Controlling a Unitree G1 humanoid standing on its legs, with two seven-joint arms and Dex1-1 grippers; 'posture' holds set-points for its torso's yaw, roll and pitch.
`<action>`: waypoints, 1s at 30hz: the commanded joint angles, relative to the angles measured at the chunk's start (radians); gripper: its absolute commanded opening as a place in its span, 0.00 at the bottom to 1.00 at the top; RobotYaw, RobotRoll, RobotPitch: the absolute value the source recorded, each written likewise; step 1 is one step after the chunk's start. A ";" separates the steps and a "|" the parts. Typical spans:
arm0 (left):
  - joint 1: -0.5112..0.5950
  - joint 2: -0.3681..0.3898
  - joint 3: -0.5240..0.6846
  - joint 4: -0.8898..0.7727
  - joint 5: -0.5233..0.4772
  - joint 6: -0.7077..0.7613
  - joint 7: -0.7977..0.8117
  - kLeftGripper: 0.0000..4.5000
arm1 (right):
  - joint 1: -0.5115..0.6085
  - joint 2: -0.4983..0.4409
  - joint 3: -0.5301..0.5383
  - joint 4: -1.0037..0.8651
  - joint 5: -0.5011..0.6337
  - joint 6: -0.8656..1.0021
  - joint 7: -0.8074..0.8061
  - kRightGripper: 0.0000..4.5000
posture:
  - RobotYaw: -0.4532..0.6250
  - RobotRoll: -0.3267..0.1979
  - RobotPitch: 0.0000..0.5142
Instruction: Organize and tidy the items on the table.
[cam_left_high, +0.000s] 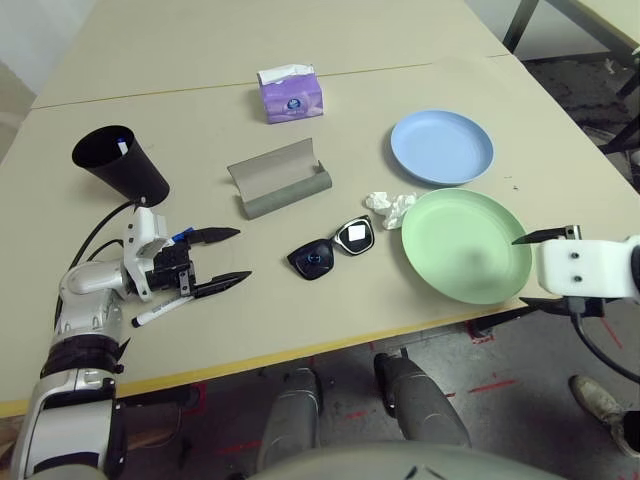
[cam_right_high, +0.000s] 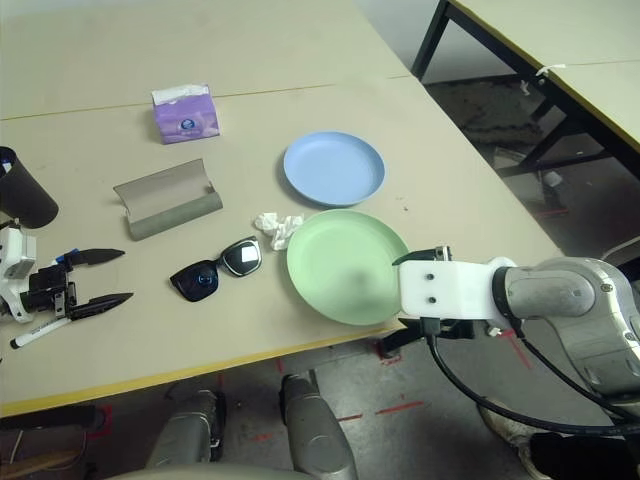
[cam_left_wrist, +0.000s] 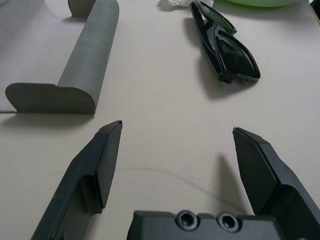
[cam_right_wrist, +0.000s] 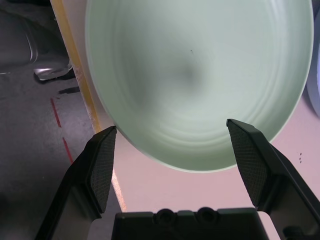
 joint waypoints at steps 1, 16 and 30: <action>0.024 0.004 0.000 -0.018 -0.001 0.006 0.001 1.00 | 0.006 0.001 0.019 0.001 -0.005 -0.009 0.007 0.99 | 0.20 0.62 0.39; 0.044 0.007 0.005 -0.046 -0.009 0.017 0.012 1.00 | 0.087 -0.004 0.009 0.060 -0.048 -0.092 -0.006 0.99 | 0.20 0.62 0.39; 0.047 0.002 0.004 -0.045 -0.010 0.015 0.017 1.00 | 0.018 0.033 0.057 0.033 -0.037 -0.079 -0.005 0.99 | 0.21 0.62 0.39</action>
